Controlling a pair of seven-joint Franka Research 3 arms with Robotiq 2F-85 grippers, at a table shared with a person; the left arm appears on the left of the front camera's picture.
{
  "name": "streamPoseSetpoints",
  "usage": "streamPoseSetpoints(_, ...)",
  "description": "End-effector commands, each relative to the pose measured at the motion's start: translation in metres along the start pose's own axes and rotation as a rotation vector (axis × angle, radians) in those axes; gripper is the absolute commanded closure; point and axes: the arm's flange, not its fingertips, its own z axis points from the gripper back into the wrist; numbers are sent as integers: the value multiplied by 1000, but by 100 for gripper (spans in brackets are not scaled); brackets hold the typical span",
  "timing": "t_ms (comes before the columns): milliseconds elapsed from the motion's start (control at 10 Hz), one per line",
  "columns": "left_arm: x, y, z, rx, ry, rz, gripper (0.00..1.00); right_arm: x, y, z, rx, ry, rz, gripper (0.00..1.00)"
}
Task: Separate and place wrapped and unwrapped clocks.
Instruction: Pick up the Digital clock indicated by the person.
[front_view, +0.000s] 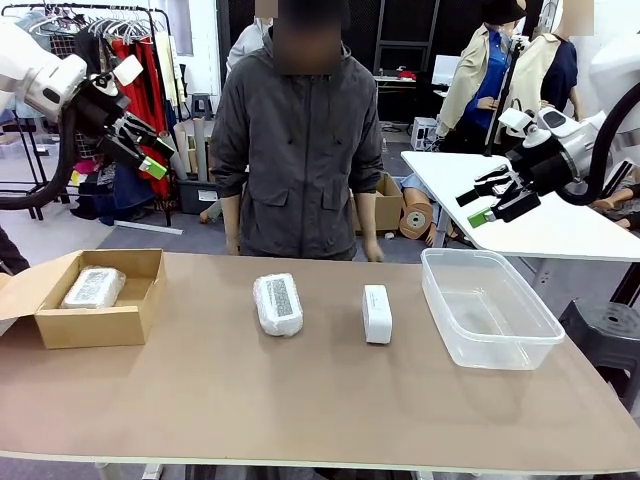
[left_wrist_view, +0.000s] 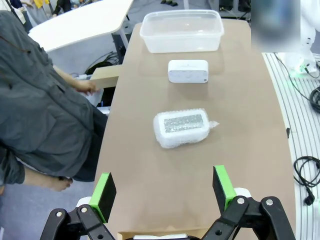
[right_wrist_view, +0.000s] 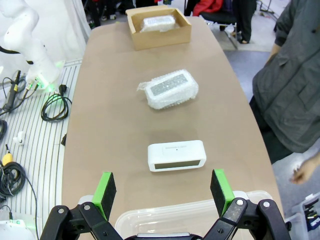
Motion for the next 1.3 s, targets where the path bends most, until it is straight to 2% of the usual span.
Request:
streamPoseSetpoints(0, 0, -1, 0, 2, 0, 0, 0, 2, 0, 0, 0, -1, 4, 0)
streamPoseSetpoints(1200, 0, -1, 0, 2, 0, 0, 0, 2, 0, 0, 0, -1, 4, 0)
